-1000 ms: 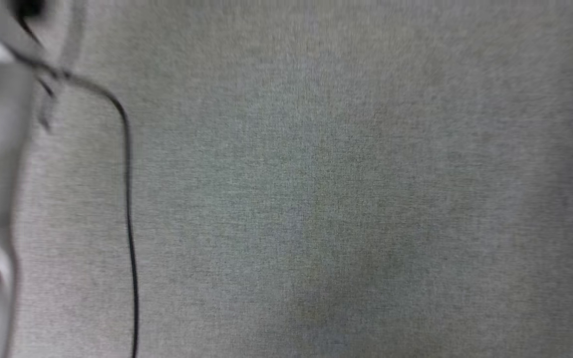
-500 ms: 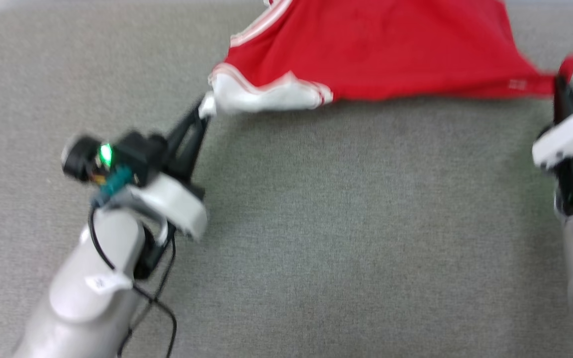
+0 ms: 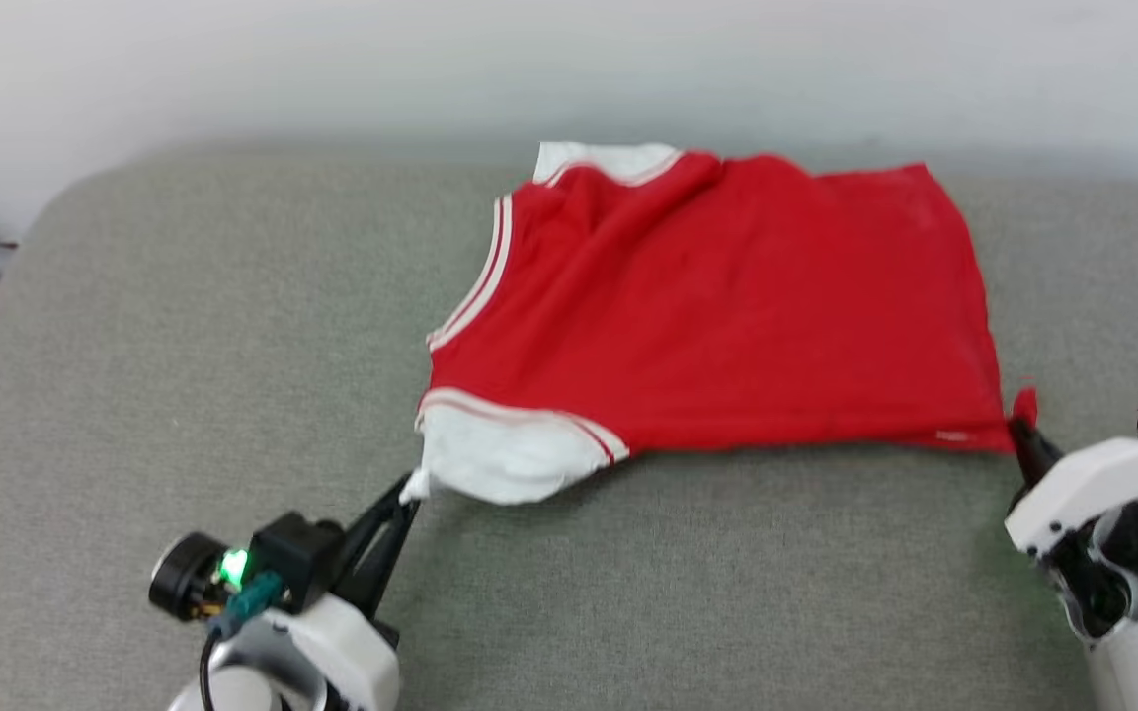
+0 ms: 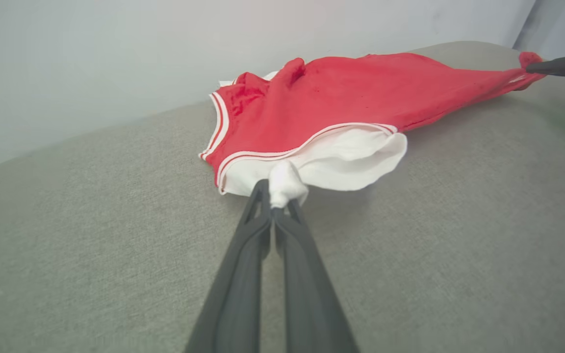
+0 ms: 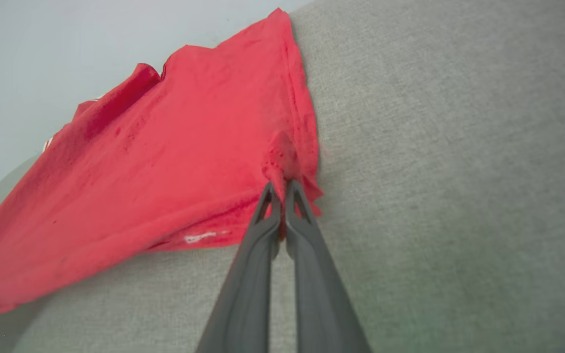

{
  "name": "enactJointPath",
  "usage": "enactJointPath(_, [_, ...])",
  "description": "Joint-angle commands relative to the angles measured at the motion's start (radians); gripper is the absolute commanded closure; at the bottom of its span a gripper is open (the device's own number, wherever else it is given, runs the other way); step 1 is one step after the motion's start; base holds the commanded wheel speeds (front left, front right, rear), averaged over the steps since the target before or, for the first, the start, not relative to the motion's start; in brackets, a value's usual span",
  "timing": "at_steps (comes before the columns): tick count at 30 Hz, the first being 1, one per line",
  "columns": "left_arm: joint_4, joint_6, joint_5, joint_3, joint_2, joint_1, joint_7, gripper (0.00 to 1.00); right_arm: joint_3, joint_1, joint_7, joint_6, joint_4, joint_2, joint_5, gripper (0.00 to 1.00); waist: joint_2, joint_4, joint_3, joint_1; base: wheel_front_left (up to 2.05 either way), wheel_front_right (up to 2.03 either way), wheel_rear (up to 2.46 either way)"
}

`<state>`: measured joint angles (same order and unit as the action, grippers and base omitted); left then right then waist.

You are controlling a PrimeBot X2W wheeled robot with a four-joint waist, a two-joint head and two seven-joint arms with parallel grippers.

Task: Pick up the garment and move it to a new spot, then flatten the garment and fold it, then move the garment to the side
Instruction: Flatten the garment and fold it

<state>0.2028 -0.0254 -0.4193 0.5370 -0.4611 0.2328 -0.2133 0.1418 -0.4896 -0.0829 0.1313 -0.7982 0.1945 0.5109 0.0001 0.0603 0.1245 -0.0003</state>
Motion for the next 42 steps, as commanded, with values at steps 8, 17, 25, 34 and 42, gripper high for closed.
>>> enactJointPath(8, [-0.094,0.011,-0.042,0.028,-0.060,-0.181,0.068,1.00,-0.056,0.185,-0.152,-0.001,0.111,0.046,0.076,1.00,-0.0001,0.000,-0.122,0.0003,0.00,0.00,0.00])
enactJointPath(17, [-0.217,0.029,-0.093,0.049,-0.113,-0.323,0.149,1.00,-0.105,0.384,-0.350,-0.001,0.334,0.153,0.168,1.00,-0.0001,-0.011,-0.161,0.0003,0.00,0.00,0.00])
enactJointPath(25, [-0.322,0.035,-0.123,0.081,-0.161,-0.421,0.226,1.00,-0.071,0.549,-0.546,-0.001,0.512,0.202,0.216,1.00,-0.0001,-0.022,-0.172,0.0003,0.00,0.00,0.00])
enactJointPath(34, [-0.381,0.045,-0.113,0.053,-0.173,-0.372,0.212,1.00,0.004,0.599,-0.646,-0.001,0.707,0.185,0.227,1.00,-0.0001,-0.025,-0.144,0.0003,0.00,0.00,0.00])
enactJointPath(42, [-0.393,0.039,-0.095,0.011,-0.169,-0.243,0.215,1.00,0.040,0.525,-0.672,-0.001,0.779,0.162,0.192,1.00,-0.0001,-0.027,-0.080,0.0003,0.00,0.00,0.00])
